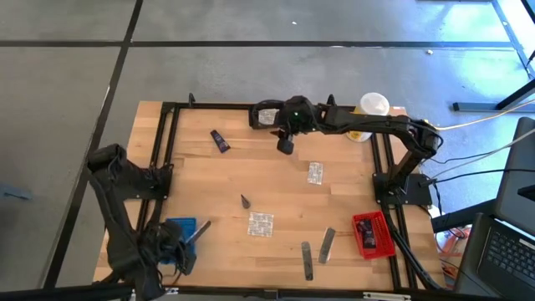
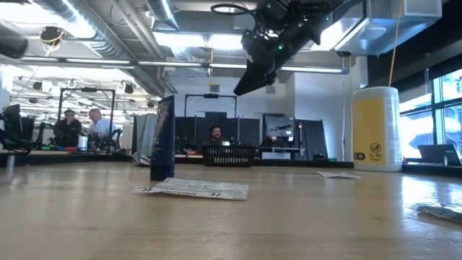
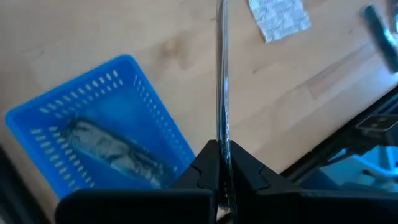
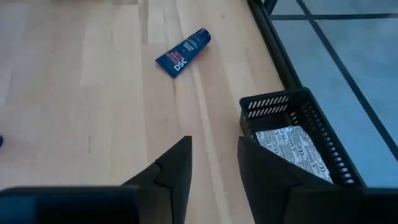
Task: Pick & Place Travel size toiletries
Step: Put the black comb into the blue bin
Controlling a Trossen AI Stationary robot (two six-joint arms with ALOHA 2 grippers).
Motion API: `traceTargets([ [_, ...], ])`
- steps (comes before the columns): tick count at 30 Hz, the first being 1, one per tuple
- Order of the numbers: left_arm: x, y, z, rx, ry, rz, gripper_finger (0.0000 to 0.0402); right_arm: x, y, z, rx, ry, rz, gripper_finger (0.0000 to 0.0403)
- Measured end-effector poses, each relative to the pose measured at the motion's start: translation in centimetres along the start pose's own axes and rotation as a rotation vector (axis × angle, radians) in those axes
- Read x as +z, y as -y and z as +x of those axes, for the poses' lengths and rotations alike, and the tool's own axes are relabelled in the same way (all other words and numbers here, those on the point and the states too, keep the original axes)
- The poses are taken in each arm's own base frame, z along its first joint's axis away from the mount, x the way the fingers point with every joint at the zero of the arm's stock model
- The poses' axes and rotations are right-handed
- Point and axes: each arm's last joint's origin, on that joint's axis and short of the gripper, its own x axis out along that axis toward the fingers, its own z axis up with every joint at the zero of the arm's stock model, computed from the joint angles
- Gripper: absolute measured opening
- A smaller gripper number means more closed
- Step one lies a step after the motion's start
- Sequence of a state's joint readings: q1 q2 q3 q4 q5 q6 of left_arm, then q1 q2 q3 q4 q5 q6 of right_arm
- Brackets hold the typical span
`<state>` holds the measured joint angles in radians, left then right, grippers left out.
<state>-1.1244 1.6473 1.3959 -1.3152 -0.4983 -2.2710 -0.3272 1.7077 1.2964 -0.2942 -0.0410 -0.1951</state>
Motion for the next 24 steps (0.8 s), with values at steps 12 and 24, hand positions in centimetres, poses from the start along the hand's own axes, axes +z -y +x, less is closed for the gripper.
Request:
traceTargets([
  [12, -1.7, 0.2, 0.6, 0.2, 0.103, 0.153, 0.0003, 0.1, 1.0, -0.1, -0.025, 0.027, 0.038, 0.0139],
  [24, -4.7, 0.1, 2.5, 0.356, -0.088, 0.095, 0.0003, 0.2, 0.1, 0.0, -0.004, 0.021, 0.084, 0.012],
])
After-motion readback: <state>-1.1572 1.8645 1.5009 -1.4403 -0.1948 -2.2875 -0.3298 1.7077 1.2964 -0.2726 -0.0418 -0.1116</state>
